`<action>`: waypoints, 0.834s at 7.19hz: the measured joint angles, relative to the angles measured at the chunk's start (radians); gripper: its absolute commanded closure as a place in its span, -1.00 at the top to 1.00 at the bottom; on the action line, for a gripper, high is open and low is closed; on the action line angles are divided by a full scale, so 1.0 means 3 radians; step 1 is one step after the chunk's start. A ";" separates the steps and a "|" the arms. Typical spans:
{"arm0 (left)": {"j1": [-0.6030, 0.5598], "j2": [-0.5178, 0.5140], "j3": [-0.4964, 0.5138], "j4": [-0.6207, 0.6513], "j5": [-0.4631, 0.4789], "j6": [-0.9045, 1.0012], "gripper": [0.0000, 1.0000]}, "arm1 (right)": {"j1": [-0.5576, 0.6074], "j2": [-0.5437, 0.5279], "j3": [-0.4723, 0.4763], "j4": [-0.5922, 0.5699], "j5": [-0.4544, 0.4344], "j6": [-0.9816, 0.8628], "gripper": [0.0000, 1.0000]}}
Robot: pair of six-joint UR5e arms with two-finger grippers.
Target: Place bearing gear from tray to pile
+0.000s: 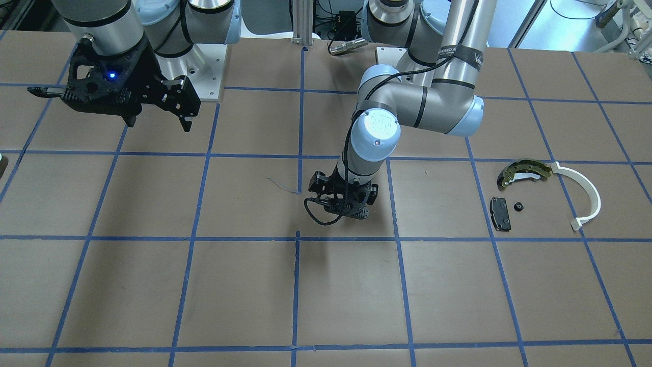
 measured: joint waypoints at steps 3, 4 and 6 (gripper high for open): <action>-0.0099 -0.0025 -0.0098 0.0052 0.0003 -0.0022 0.39 | 0.0005 -0.0016 -0.0001 -0.0045 -0.0035 -0.0096 1.00; -0.0122 -0.0041 -0.0100 0.0063 0.0007 -0.0036 0.33 | 0.0004 -0.0035 0.0002 -0.0052 -0.0040 -0.0108 1.00; -0.0132 -0.0078 -0.0101 0.0101 0.0013 -0.0031 0.12 | 0.0003 -0.0048 0.0003 -0.0063 -0.0024 -0.0111 1.00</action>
